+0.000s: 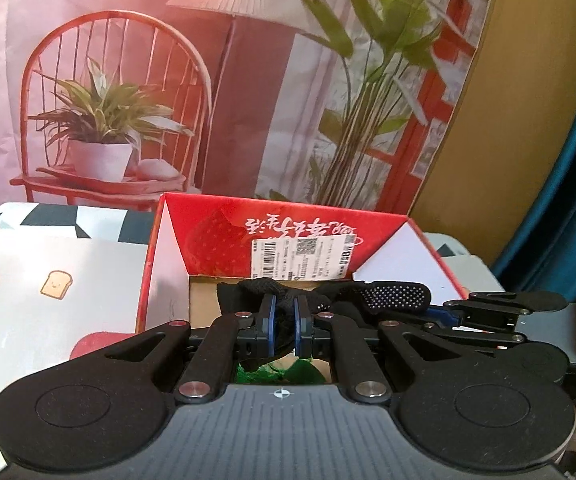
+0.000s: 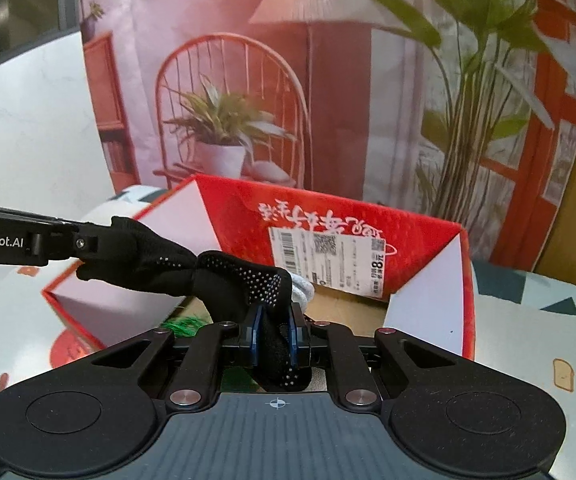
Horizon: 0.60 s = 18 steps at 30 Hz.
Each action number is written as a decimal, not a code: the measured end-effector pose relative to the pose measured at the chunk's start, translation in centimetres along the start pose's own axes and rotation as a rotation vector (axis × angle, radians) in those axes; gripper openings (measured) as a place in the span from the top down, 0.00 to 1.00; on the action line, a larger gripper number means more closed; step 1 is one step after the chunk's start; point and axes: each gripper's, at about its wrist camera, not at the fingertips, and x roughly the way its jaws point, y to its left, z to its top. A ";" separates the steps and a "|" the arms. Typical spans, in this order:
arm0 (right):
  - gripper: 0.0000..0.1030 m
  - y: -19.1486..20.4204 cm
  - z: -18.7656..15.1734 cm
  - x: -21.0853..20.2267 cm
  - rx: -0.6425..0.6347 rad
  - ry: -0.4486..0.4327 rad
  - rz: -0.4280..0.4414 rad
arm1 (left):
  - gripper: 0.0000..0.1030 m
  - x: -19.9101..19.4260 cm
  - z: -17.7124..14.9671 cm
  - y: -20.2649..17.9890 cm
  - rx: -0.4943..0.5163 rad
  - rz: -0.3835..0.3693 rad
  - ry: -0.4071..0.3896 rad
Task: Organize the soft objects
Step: 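Carry the black glove over the box and open both grippers, then withdraw both grippers from the box toward the cotton pad bag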
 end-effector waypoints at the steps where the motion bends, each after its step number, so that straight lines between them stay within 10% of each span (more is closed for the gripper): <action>1: 0.88 -0.1 0.0 0.3 0.002 0.003 -0.005 | 0.90 0.3 0.1 0.0 0.007 0.005 0.001; 4: 0.83 -0.4 -0.1 0.8 0.016 0.002 -0.030 | 0.86 0.6 0.3 -0.1 0.028 0.019 0.001; 7: 0.74 -0.6 -0.3 0.6 0.022 -0.015 -0.041 | 0.62 0.2 0.2 -0.1 0.057 0.029 -0.008; 11: 0.36 -0.7 -0.8 -0.2 0.030 -0.041 -0.068 | 0.45 -1.2 -0.1 -0.1 0.085 0.053 -0.042; 18: 0.01 -0.7 -0.8 -1.8 0.046 -0.114 -0.138 | 0.04 -3.6 -0.3 -0.1 0.098 0.116 -0.125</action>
